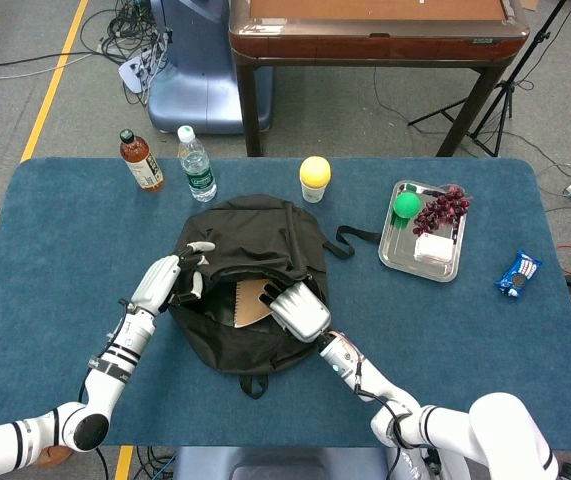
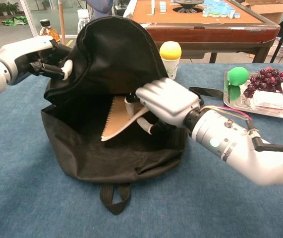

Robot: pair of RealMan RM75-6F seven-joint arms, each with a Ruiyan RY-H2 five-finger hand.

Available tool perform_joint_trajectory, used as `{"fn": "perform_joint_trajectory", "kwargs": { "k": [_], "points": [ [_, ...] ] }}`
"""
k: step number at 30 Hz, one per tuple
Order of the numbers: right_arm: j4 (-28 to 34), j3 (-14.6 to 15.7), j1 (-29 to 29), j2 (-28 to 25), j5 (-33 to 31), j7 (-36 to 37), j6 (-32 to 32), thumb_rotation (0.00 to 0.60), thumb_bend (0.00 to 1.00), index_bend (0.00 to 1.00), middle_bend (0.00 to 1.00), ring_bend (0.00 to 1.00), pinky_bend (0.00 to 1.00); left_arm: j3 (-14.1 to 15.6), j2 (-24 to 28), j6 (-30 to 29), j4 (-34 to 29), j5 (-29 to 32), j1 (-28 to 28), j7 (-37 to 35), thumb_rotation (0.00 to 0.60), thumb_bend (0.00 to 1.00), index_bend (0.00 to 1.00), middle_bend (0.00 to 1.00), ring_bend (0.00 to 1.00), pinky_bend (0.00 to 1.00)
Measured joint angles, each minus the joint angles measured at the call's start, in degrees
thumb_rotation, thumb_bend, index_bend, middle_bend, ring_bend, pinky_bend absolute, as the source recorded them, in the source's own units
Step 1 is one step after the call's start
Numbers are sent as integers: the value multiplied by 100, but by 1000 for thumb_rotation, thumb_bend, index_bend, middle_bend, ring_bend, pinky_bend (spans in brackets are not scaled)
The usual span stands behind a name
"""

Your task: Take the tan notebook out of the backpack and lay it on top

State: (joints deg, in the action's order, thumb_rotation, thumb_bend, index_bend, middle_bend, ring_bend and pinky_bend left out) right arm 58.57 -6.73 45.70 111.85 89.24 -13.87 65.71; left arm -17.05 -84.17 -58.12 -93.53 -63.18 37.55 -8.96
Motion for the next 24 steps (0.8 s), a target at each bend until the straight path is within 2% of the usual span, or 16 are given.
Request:
{"fn": "perform_joint_trajectory", "kwargs": {
  "k": [7, 17, 19, 24],
  "points": [
    [899, 81, -165, -568, 400, 74, 640, 600, 571, 816, 478, 349, 312, 13, 95, -62, -130, -46, -49, 8, 600, 655, 544, 195, 178, 167],
    [3000, 178, -576, -1931, 904, 70, 1439, 600, 572, 867, 539, 436, 366, 151, 194, -180, -342, -162, -137, 183, 600, 651, 525, 193, 176, 167],
    [3401, 195, -670, -2215, 991, 92, 1571, 600, 572, 868, 542, 444, 369, 192, 226, -179, -385, -195, -153, 205, 579, 639, 497, 187, 169, 167],
    [4361, 231, -976, -3025, 1222, 157, 1921, 600, 572, 872, 545, 450, 372, 337, 358, -172, -506, -391, -207, 246, 440, 499, 328, 144, 128, 167]
  ]
}}
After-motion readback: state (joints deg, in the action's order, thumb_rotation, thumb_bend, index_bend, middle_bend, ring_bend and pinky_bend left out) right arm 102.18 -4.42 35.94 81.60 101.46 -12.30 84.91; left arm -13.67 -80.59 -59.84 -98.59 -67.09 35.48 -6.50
